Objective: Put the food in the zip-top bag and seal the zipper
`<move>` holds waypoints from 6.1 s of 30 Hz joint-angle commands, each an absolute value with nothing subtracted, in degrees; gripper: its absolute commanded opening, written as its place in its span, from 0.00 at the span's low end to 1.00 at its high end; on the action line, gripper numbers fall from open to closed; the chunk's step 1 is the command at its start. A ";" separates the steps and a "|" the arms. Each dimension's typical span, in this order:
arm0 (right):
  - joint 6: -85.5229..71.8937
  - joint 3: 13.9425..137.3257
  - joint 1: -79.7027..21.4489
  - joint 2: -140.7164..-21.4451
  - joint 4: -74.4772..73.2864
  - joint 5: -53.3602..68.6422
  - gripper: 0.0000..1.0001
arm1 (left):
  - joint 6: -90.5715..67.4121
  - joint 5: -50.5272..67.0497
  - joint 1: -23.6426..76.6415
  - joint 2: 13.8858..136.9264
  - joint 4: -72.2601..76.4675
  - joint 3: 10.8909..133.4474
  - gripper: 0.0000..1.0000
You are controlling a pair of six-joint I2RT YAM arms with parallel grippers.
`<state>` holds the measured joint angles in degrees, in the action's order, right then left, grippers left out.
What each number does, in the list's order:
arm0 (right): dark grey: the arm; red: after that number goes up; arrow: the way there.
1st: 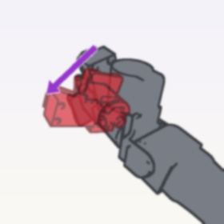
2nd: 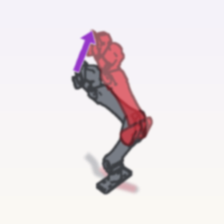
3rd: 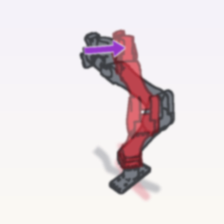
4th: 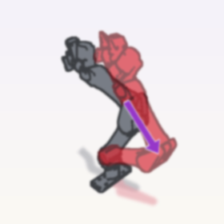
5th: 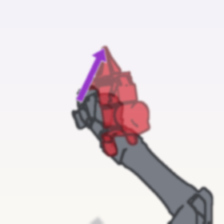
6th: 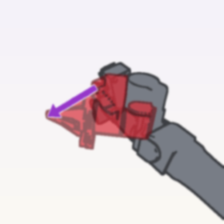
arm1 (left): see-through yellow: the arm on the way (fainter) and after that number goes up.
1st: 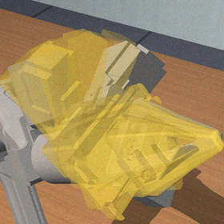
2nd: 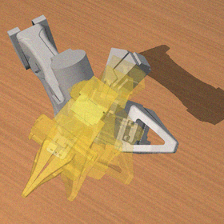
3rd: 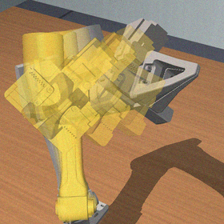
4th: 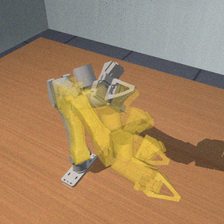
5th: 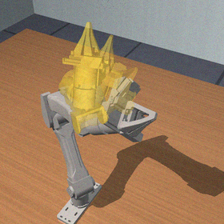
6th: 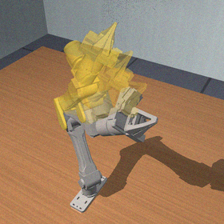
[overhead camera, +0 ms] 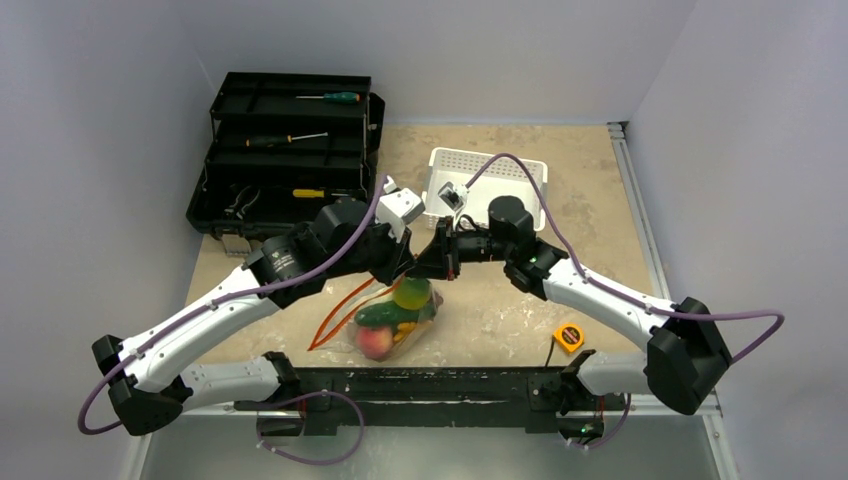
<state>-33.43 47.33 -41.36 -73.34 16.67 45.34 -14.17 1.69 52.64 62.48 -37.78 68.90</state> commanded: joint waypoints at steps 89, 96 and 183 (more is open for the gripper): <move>-22.68 46.86 -43.07 -68.82 22.26 50.44 0.00 | -18.54 16.31 46.41 54.94 -34.69 64.16 0.22; -22.00 46.72 -43.04 -68.49 21.39 50.23 0.00 | -18.90 15.75 45.87 53.63 -34.68 63.58 0.16; 2.82 69.93 -44.65 -78.65 -12.32 57.57 0.00 | -17.67 22.32 44.47 54.51 -37.21 64.73 0.00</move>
